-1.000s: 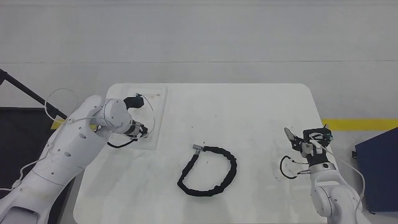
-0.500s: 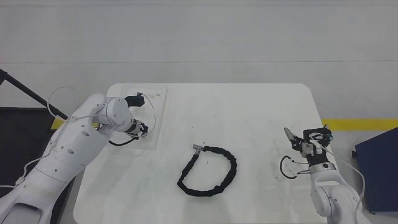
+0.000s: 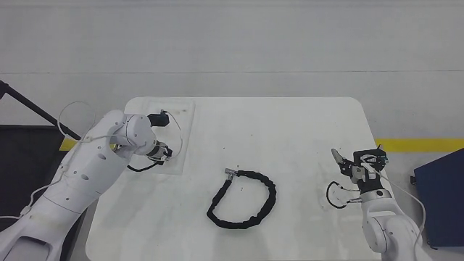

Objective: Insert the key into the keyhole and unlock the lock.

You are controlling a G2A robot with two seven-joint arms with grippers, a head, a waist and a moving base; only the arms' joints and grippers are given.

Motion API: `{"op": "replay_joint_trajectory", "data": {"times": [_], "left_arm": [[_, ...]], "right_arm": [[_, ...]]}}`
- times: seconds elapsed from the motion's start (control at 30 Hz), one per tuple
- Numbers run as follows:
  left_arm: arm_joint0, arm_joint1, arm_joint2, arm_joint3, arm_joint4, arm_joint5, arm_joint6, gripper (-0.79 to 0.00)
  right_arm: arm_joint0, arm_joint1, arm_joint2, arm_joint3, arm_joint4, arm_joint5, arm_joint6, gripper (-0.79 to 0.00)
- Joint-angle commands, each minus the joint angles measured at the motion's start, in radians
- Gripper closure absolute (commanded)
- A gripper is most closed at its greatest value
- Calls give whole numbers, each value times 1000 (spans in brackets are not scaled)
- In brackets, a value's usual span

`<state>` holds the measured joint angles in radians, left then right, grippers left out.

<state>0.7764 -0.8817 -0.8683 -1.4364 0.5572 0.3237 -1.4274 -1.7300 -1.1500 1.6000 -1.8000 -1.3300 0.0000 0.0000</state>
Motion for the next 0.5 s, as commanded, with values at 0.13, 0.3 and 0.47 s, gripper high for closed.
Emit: {"op": "replay_joint_trajectory", "data": {"times": [0.13,0.3,0.47], "left_arm": [[-1,-3,-1,3,7,0,-5,0],[0,-4,2,1,23,-5,-21,0],[-1,2,-20,-7,39,-11,-44,0]], "right_arm": [[0,0,0,0,0,0,0,-785],[0,0,0,0,0,0,0,-785],[0,0,0,0,0,0,0,-785]]}}
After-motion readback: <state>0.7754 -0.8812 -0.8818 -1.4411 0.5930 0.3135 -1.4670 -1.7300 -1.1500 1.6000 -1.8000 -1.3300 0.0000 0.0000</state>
